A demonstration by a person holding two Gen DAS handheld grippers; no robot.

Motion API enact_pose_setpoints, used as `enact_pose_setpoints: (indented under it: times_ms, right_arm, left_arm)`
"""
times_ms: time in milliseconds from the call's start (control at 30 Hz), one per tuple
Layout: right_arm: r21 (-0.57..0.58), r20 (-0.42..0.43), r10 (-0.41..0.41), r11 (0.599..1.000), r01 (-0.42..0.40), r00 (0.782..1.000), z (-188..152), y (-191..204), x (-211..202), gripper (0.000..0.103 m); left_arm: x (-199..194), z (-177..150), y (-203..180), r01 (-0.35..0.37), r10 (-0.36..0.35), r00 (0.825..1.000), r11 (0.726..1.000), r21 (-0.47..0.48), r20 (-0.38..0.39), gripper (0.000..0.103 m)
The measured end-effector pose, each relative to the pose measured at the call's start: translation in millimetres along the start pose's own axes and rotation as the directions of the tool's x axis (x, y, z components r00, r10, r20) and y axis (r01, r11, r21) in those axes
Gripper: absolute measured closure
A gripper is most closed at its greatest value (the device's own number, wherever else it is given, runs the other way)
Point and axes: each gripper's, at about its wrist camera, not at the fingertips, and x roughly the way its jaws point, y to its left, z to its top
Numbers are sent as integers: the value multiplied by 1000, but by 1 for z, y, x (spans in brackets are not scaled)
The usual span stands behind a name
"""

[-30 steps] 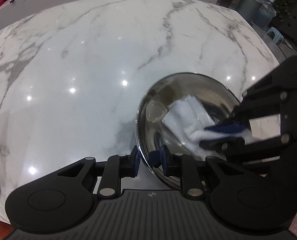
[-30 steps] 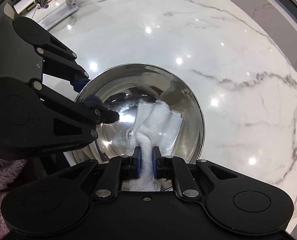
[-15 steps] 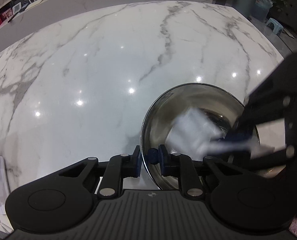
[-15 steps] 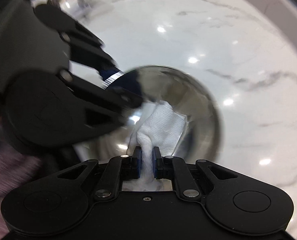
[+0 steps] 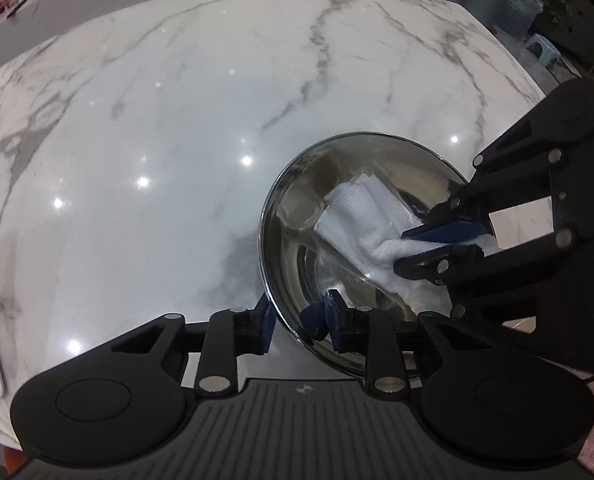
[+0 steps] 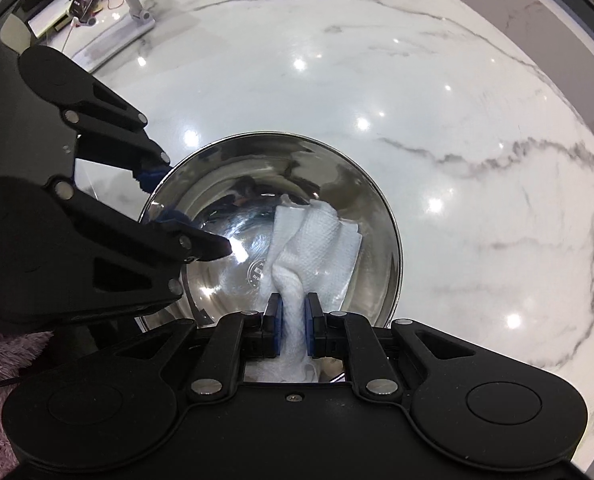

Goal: Clean bowl
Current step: 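Keep circling the cloth inside the bowl while the left gripper steadies the rim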

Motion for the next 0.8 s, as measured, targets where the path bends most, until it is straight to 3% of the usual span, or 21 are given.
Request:
enact_pose_setpoints:
  times_ms: [133, 300, 367, 533, 667, 800]
  right_arm:
    - [32, 4, 45, 998, -45, 999, 7, 3, -2, 94]
    - [91, 42, 205, 974, -208, 978, 12, 6, 3, 94]
    - [76, 35, 207, 975, -209, 978, 12, 9, 2, 93]
    - [27, -5, 151, 988, -151, 989, 12, 10, 0, 94]
    - [-41, -16, 1, 999, -2, 1000, 11, 13, -4, 94]
    - [-21, -6, 8, 1000, -8, 1000, 9, 11, -6, 94]
  left_arm:
    - [-1, 6, 0, -36, 36, 999, 999, 16, 26, 87]
    - [-1, 12, -4, -90, 88, 995, 995, 51, 49, 87]
    - [-1, 13, -5, -95, 92, 994, 994, 60, 50, 87]
    - [-1, 13, -4, -94, 90, 994, 993, 76, 55, 87]
    - [-1, 13, -2, -89, 85, 995, 994, 67, 55, 87]
    - [1, 11, 3, -47, 47, 999, 999, -2, 22, 85]
